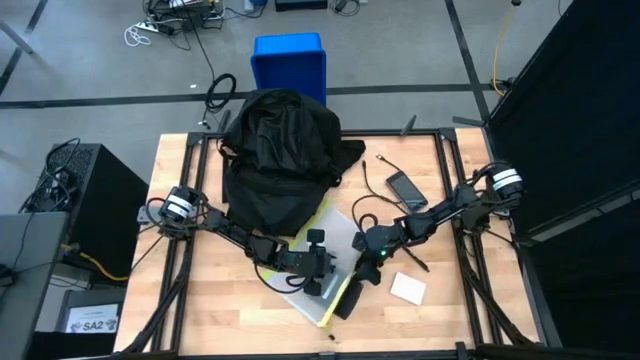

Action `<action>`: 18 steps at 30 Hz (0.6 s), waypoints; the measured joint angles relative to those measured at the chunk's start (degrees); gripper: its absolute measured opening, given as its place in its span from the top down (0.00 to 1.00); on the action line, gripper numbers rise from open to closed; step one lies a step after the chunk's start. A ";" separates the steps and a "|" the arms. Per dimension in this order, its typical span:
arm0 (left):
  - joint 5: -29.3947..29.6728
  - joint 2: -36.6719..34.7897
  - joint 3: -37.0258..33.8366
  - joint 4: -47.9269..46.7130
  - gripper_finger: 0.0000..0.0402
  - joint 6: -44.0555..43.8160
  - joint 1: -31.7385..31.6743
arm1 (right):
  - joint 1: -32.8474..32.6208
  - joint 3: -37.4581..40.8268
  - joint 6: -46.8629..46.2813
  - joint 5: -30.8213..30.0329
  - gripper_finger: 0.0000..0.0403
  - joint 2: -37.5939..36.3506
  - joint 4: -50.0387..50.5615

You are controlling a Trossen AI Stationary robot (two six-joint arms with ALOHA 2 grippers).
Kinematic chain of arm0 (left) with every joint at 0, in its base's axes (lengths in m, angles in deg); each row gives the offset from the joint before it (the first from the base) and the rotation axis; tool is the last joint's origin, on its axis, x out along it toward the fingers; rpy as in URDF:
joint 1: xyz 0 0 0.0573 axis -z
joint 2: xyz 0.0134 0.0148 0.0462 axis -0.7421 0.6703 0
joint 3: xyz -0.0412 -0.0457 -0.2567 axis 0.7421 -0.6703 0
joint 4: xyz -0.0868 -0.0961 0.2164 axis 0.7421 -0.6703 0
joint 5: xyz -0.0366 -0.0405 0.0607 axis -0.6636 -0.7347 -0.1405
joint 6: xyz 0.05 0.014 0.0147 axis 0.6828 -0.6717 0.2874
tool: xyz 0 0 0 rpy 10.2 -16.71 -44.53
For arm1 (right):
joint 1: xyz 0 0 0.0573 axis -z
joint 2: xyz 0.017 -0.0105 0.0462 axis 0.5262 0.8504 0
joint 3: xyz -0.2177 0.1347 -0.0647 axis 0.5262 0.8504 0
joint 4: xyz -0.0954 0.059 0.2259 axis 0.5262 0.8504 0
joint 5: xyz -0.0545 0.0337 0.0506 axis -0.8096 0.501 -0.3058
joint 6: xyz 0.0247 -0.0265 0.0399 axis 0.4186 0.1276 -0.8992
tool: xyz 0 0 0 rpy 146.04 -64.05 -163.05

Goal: Unpack backpack
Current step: Remove the calculator from the yellow zipper pouch

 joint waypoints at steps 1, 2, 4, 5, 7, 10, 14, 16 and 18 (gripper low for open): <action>0.06 -0.02 0.00 0.06 0.78 -0.01 0.01 | 0.00 -0.15 -0.02 0.26 0.44 0.17 -0.92; 0.20 -0.02 0.00 0.08 0.78 -0.02 0.03 | 0.02 -0.25 -0.04 0.46 0.45 0.23 -1.20; 0.65 -0.02 0.00 0.11 0.78 -0.04 0.04 | 0.17 -0.49 0.05 0.53 0.46 0.01 -1.01; 0.99 -0.02 0.00 0.09 0.78 -0.04 0.02 | 0.29 -0.53 0.05 0.59 0.47 -0.09 -0.92; 1.81 -0.02 0.00 0.36 0.78 -0.06 0.02 | 0.63 -0.74 0.01 0.82 0.48 -0.15 -1.12; 2.95 -0.02 0.00 0.29 0.78 -0.06 0.04 | 1.04 -0.74 0.24 0.81 0.48 -0.26 -2.26; 3.22 -0.11 0.00 -0.44 0.78 -0.03 0.03 | 2.08 -0.74 0.26 3.41 0.48 -0.57 -2.57; 3.46 -0.60 0.00 -1.21 0.78 0.21 0.06 | 2.44 -0.76 0.11 5.24 0.48 -1.04 -2.64; 3.63 -1.84 0.00 -3.02 0.78 0.24 0.17 | 2.56 -0.76 0.07 6.92 0.48 -1.79 -2.38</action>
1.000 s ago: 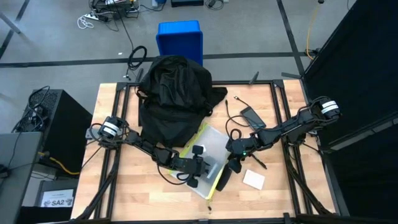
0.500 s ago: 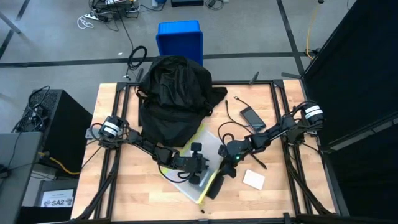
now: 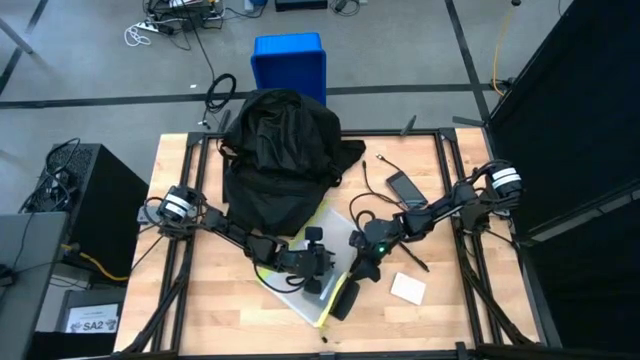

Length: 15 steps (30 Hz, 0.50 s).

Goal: Unpack backpack
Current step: Remove the calculator from the yellow zipper pouch

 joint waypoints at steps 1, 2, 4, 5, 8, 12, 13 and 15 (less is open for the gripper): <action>0.03 -0.66 0.00 -1.03 0.78 -0.04 0.03 | 0.00 0.00 0.00 0.72 0.49 -0.57 0.00; 0.13 -1.62 0.00 -2.14 0.78 -0.06 0.14 | 0.00 0.00 0.06 1.43 0.49 -1.12 -0.02; 0.15 -3.76 0.00 -4.78 0.78 -0.15 0.44 | -0.10 -0.02 0.07 2.35 0.50 -2.53 0.55; 0.17 -4.78 0.00 -5.70 0.78 -0.32 0.67 | -0.22 -0.02 0.07 2.59 0.51 -3.35 1.05; 0.95 -7.58 -0.72 -6.61 0.78 -0.73 1.69 | -0.96 -0.06 0.25 2.56 0.52 -6.03 2.87; 3.36 -10.64 -3.65 -6.27 0.78 -1.13 3.03 | -2.83 -0.07 0.19 1.14 0.54 -10.26 6.86; 3.71 -11.24 -4.49 -6.00 0.78 -1.27 3.21 | -3.53 -0.07 0.20 0.17 0.54 -11.43 7.96; 4.14 -12.26 -6.06 -3.96 0.78 -1.40 3.44 | -5.12 -0.07 0.68 -1.81 0.56 -13.94 10.24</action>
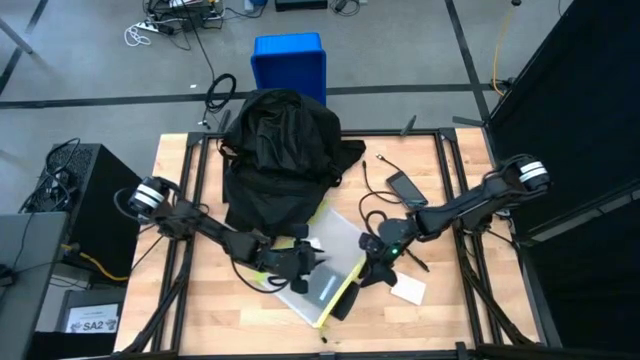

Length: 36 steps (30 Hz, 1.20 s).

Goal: Unpack backpack
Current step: Remove the calculator from the yellow zipper pouch

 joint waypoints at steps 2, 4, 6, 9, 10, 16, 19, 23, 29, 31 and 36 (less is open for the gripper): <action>0.09 -0.38 -1.59 2.88 0.78 -0.04 0.01 | -1.88 0.00 0.22 -3.15 0.57 -2.66 2.59; -0.40 -0.43 -2.68 5.39 0.78 -0.06 0.01 | -4.19 0.00 0.19 -8.27 0.58 -5.06 4.36; -3.57 -0.43 -3.48 7.60 0.78 -0.27 -0.07 | -7.04 -0.05 1.53 -15.08 0.60 -6.33 4.35; -9.59 -0.24 -3.71 9.25 0.78 -1.42 -0.37 | -12.29 -0.07 6.52 -24.88 0.62 -5.84 4.49; -10.80 -0.20 -3.73 9.14 0.78 -1.71 -0.40 | -14.04 -0.07 8.69 -27.78 0.63 -5.14 4.46; -13.02 -0.10 -3.76 8.53 0.78 -3.54 -0.44 | -22.91 -2.85 22.09 -42.84 0.67 3.80 4.23; -13.63 -0.10 -3.78 8.34 0.78 -4.33 -0.44 | -24.45 -7.50 28.65 -44.69 0.69 9.66 4.39; -13.71 -0.10 -3.78 8.28 0.78 -6.16 -0.44 | -24.62 -15.04 35.33 -44.97 0.71 16.49 12.49; -15.08 -0.10 -3.78 7.23 0.78 -9.99 -0.44 | -24.62 -22.27 37.63 -44.91 0.68 23.02 24.93; -15.20 -0.10 -3.78 6.02 0.78 -11.87 -0.44 | -24.62 -22.79 37.51 -44.89 0.64 23.63 24.79; -15.31 0.37 -3.78 4.13 0.78 -14.51 -0.44 | -24.54 -22.82 32.53 -44.88 0.49 23.28 24.84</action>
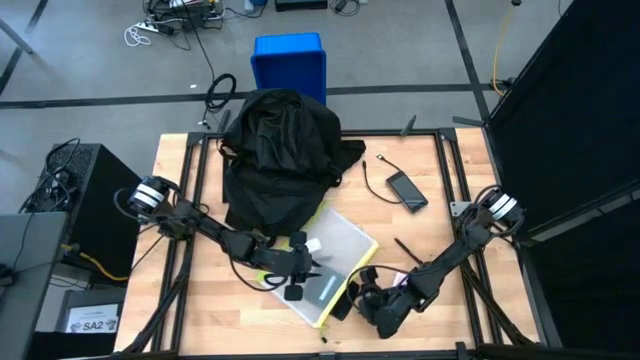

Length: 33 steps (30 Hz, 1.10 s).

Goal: Unpack backpack
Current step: Remove the calculator from the yellow zipper pouch

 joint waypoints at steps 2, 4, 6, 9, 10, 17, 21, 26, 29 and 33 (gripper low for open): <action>-0.37 0.01 -0.02 -0.27 0.78 -0.85 0.00 | 0.00 0.00 -2.61 0.00 0.40 -0.07 -0.02; -0.38 0.01 -0.02 -0.45 0.78 -1.79 0.09 | 0.00 0.02 -6.55 0.03 0.31 -0.07 0.14; -0.44 0.01 -0.02 -0.41 0.78 -2.00 0.11 | 0.08 0.02 -10.85 -0.23 0.21 -0.07 -0.30; -0.61 0.01 -0.02 -0.22 0.78 -2.02 0.11 | 0.09 0.03 -14.71 -1.55 0.08 -0.05 -2.15; -0.61 0.01 -0.02 -0.21 0.78 -2.02 0.11 | 0.10 0.04 -15.35 -2.09 0.04 -0.05 -3.20; -0.64 0.01 -0.02 0.20 0.78 -2.05 0.38 | 1.24 0.04 -16.34 -2.92 0.11 -0.03 -12.38; -0.81 0.01 -0.02 0.23 0.78 -2.05 0.87 | 1.93 0.07 -19.37 -2.50 0.17 -0.02 -17.83; -0.85 0.01 -0.02 0.18 0.78 -2.02 1.29 | 3.19 0.07 -20.35 -0.85 0.16 0.00 -18.89; -1.01 0.01 -0.02 0.14 0.78 -2.04 1.31 | 3.48 0.07 -20.38 -0.21 0.10 0.00 -18.85; -0.99 0.01 -0.02 0.12 0.78 -2.02 1.29 | 3.45 0.00 -20.32 -0.03 0.02 0.00 -18.27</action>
